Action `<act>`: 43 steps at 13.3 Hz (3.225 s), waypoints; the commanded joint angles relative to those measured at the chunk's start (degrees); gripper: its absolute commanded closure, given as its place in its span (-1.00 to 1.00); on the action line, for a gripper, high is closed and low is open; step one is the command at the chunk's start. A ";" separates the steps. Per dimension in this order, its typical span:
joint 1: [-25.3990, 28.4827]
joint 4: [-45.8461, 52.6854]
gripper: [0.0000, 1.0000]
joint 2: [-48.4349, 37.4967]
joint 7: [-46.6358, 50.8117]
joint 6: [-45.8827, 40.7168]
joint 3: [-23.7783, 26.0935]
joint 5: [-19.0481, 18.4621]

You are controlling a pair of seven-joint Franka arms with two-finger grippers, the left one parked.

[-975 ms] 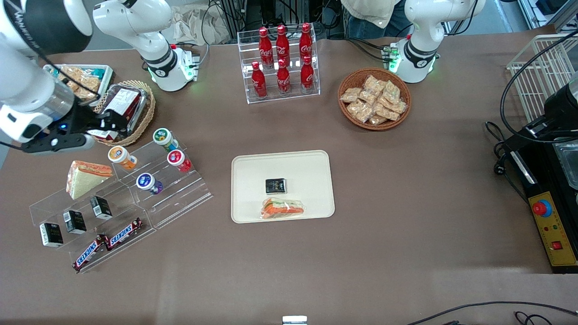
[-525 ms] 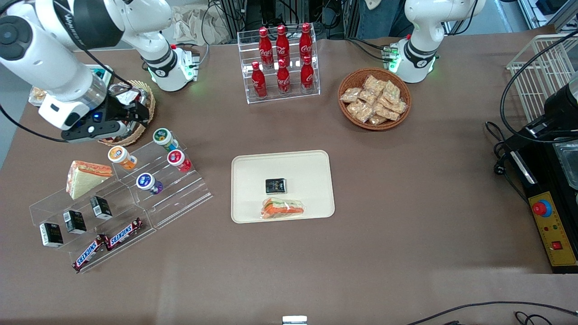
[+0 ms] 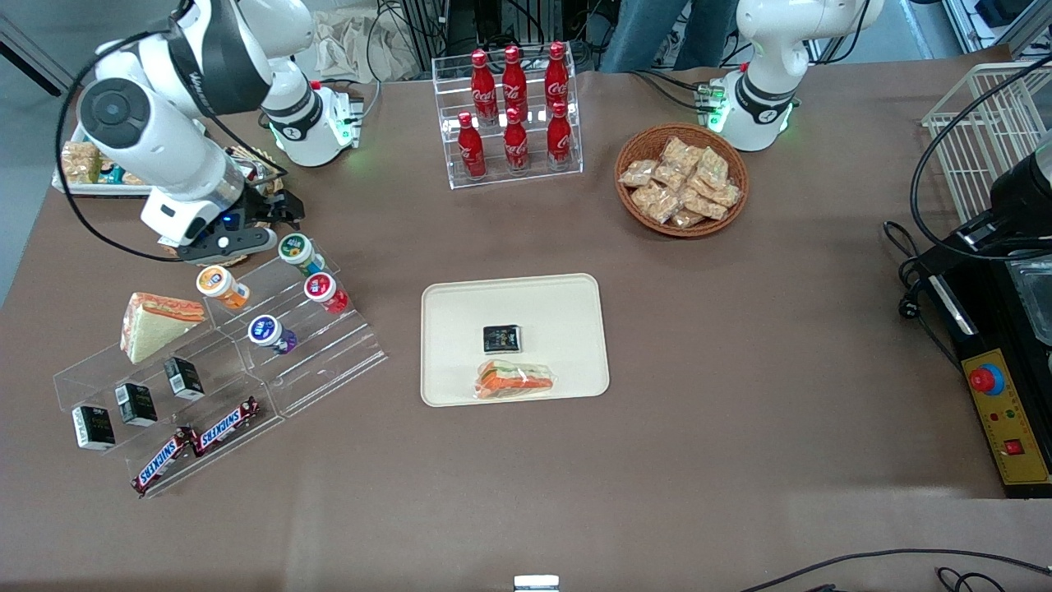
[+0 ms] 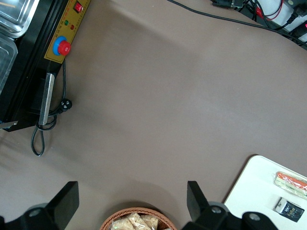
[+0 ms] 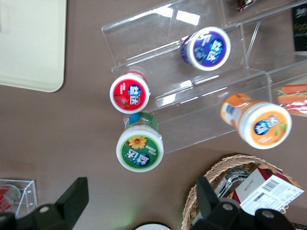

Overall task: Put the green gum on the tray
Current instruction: 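Lower the right gripper and close it around the green gum bottle, then lift the green gum bottle and carry it toward the cream tray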

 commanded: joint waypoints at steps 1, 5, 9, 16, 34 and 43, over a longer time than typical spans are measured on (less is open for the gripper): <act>0.20 -3.59 -1.00 -1.44 -0.23 2.84 0.70 -0.38; 0.64 -7.64 -1.00 -1.27 -0.41 9.79 0.70 -0.12; 0.64 -10.10 -0.99 -0.30 -0.50 14.19 0.70 -0.12; 0.55 -10.36 -0.96 2.24 -0.50 15.59 2.19 -0.12; 0.38 -8.44 0.45 -0.82 -2.87 7.70 2.28 1.54; 0.64 0.35 0.45 0.57 0.63 2.50 5.17 10.24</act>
